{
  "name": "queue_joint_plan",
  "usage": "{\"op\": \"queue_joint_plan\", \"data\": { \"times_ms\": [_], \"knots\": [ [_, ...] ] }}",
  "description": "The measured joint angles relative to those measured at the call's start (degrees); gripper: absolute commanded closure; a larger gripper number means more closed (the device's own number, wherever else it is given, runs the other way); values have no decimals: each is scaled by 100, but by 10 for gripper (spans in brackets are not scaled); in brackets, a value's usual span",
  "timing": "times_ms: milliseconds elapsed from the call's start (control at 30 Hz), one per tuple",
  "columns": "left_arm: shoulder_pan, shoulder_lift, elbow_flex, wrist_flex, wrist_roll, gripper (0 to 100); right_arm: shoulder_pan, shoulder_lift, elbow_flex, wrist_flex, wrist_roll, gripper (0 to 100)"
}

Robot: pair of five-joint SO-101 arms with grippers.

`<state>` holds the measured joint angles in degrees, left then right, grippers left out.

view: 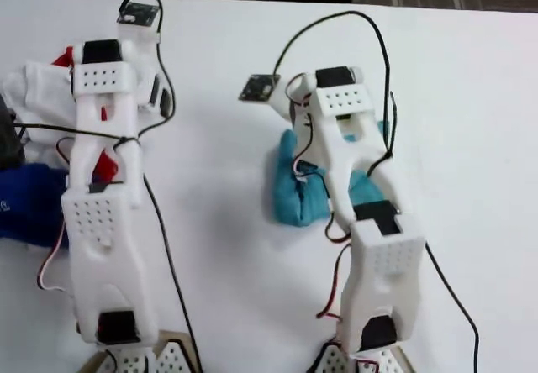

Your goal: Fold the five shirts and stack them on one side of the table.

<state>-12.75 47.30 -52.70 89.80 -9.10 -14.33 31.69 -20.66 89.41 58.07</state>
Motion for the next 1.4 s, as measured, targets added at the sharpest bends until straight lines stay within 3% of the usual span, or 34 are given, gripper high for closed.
{"op": "queue_joint_plan", "data": {
  "times_ms": [167,333,767,1233,1400],
  "knots": [
    [0,0,0,0,0,790,185,123,-360,229,-18,801],
    [0,0,0,0,0,790,422,123,-844,598,-18,988],
    [0,0,0,0,0,790,985,79,-870,738,-35,978],
    [0,0,0,0,0,790,1626,-2752,2462,738,-35,975],
    [0,0,0,0,0,790,2022,-3314,3015,563,-35,964]
  ]
}}
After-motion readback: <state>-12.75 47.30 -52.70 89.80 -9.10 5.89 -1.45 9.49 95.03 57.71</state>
